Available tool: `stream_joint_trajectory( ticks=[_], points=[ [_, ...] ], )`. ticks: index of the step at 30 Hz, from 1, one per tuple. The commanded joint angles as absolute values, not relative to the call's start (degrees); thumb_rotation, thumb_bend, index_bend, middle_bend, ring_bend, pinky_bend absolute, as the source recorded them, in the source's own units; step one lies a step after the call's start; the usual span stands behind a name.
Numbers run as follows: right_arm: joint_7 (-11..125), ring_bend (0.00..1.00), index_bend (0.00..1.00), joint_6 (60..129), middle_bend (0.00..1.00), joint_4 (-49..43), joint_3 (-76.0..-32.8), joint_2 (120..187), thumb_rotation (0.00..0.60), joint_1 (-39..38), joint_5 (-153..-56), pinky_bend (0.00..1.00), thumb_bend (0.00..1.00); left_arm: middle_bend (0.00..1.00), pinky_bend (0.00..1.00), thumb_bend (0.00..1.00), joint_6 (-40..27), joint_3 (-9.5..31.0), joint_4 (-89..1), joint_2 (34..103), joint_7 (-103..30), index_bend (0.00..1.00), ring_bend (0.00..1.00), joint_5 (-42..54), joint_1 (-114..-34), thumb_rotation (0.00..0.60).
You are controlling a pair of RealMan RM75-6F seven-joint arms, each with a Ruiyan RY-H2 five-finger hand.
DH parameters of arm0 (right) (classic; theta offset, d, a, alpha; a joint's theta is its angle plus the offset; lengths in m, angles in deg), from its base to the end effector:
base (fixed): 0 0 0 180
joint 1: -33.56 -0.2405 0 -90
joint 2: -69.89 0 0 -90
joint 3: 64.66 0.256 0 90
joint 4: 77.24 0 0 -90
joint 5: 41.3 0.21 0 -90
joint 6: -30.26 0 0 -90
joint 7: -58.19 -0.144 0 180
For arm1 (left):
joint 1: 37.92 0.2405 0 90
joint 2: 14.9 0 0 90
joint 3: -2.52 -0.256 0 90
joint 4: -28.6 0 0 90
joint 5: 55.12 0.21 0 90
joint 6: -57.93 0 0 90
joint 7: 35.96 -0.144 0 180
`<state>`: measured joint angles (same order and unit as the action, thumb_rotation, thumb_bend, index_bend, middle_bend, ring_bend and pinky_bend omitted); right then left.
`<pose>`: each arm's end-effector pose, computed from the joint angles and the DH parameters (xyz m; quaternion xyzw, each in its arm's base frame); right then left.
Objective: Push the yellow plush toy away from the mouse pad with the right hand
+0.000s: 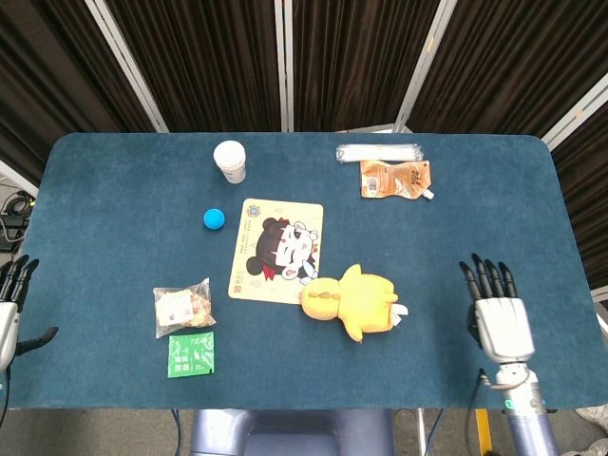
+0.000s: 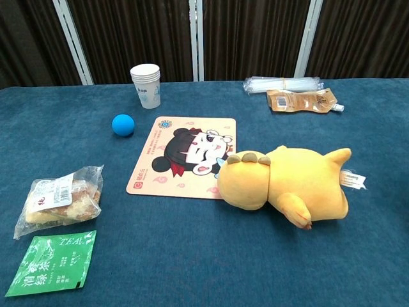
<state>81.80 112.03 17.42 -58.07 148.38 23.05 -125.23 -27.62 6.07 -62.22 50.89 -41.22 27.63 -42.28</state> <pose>-0.2544 -0.2173 0.0818 0.6318 -0.3314 0.3770 0.5906 -0.3213 0.1808 0.1581 -0.5873 -0.3711 -0.3562 0.6249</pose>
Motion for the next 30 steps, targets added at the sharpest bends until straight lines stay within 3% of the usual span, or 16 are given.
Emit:
stream_joint_trajectory(
  ticks=[1, 15, 30],
  points=[
    [87.2, 0.0, 0.0, 111.2, 0.0, 18.2, -56.8, 153.1, 0.6, 21.0, -124.0, 0.0, 1.0, 0.0, 0.0, 0.1, -27.5, 6.1, -62.2, 50.8, -41.0, 0.0, 0.0, 27.6, -42.3, 0.6],
    [99.1, 0.0, 0.0, 107.8, 0.0, 14.8, -55.1, 166.6, 0.6, 15.8, -117.8, 0.0, 1.0, 0.0, 0.0, 0.1, -26.8, 6.1, -62.0, 50.5, -39.9, 0.0, 0.0, 27.4, -42.6, 0.6],
    [108.0, 0.0, 0.0, 110.1, 0.0, 13.7, -58.3, 176.0, 0.6, 15.0, -117.2, 0.0, 1.0, 0.0, 0.0, 0.1, -26.6, 5.6, -62.2, 50.6, -40.4, 0.0, 0.0, 28.0, -42.7, 0.6]
  ],
)
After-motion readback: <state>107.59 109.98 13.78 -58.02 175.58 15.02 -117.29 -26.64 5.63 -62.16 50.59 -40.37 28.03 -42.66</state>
